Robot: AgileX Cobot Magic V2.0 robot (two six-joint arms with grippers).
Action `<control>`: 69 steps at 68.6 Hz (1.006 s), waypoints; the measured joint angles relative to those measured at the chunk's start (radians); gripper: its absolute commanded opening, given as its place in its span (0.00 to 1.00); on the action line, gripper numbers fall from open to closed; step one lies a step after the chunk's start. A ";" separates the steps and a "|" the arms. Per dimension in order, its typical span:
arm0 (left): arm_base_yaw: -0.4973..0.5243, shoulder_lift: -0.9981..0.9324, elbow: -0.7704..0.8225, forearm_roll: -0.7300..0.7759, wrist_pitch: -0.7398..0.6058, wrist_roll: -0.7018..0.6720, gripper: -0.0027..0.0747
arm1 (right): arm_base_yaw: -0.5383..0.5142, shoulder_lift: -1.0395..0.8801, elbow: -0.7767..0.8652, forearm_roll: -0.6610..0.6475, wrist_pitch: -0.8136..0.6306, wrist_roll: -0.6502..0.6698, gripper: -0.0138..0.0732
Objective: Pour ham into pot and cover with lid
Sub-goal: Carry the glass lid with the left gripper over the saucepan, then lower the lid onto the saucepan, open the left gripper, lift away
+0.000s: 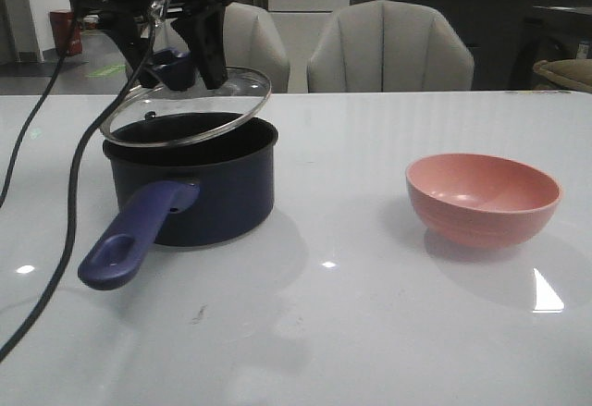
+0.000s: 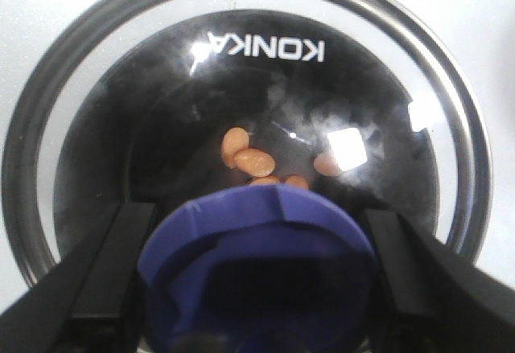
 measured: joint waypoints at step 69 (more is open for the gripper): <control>-0.002 0.067 -0.085 0.034 0.004 0.008 0.90 | 0.000 0.000 0.000 0.000 0.000 0.000 0.33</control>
